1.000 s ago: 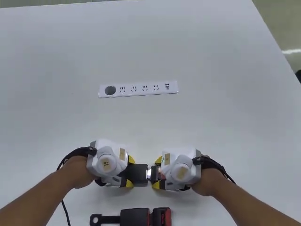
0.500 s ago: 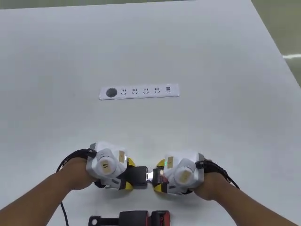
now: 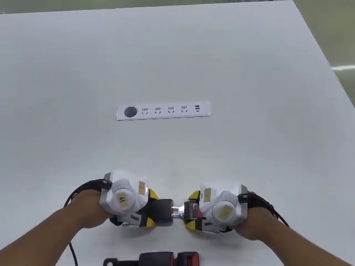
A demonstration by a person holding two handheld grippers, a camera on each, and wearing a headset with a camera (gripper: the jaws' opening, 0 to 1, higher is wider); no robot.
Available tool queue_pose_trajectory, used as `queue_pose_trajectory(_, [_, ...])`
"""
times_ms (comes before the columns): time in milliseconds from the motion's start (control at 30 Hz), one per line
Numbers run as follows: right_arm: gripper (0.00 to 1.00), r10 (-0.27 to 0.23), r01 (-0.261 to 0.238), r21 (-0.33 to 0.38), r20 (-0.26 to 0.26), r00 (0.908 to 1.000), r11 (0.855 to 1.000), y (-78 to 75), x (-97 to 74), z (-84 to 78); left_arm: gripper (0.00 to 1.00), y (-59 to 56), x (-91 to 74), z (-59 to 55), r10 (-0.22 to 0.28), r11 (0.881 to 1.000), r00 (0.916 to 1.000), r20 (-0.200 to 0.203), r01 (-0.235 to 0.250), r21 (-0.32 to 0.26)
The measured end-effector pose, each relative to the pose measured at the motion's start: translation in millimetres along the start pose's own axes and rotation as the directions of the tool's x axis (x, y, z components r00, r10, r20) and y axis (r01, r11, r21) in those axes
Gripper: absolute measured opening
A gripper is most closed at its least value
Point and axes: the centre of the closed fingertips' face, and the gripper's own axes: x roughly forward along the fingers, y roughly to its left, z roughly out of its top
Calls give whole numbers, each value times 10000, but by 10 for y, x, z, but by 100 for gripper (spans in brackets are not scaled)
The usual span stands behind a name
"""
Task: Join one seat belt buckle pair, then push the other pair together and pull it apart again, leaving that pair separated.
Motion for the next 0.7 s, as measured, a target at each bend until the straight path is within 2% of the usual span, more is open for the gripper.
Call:
queue_pose_trajectory(300, [34, 209, -208, -164, 6, 9998, 9996, -8, -94, -139, 33, -5, -2, -2, -97, 9999, 10000, 5, 97, 32])
queue_pose_trajectory(533, [34, 147, -146, -86, 46, 9999, 9999, -19, -204, -267, 33, -3, 2, -11, -83, 10000, 10000, 37, 83, 5])
queue_pose_trajectory(700, [34, 116, -115, -61, 21, 9999, 9999, -31, -217, -354, 33, 6, 10, -26, -56, 10000, 10000, 57, 56, -26])
